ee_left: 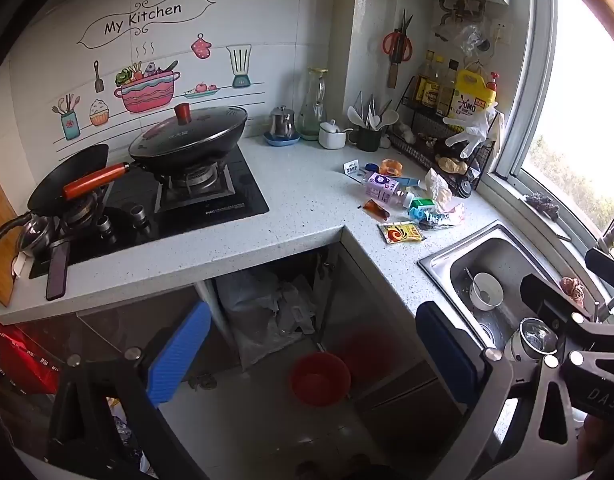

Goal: Collect trash

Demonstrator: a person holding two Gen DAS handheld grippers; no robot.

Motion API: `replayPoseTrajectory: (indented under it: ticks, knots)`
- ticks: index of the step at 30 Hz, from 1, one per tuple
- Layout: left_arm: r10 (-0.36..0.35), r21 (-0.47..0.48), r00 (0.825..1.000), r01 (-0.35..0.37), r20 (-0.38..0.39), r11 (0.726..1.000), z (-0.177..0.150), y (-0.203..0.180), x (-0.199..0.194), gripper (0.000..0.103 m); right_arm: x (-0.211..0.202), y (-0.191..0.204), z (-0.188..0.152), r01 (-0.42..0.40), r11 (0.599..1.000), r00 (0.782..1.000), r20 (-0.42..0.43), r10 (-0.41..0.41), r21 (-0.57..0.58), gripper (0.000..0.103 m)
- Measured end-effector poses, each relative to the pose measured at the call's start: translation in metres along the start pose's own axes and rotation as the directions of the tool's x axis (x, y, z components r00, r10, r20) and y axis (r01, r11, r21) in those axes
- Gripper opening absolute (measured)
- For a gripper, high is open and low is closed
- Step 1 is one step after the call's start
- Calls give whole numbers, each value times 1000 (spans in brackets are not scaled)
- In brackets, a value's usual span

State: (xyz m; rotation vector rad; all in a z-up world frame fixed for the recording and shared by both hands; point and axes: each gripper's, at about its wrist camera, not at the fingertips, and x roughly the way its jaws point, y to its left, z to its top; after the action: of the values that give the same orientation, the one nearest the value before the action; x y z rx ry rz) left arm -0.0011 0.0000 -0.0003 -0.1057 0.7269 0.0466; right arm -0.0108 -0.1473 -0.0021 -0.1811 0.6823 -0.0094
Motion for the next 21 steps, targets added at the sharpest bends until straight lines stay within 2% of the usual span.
replayPoseTrajectory:
  ticks: [6,11,21]
  knots:
    - [18,13,1000,-18,-21,1000,-13,-3,2,102,0,4,-5,5,1000,1000,-17,-5,3,103]
    - [12,-2,998,-12,-54,1000,-11,-1,-2,102,-2,5,-7,-8,1000,999,-44,8,4,103]
    - [27,-2,997,-27,-71,1000,-15,-3,-3,102,2,3,-12,-9,1000,997,-75,9,4,103]
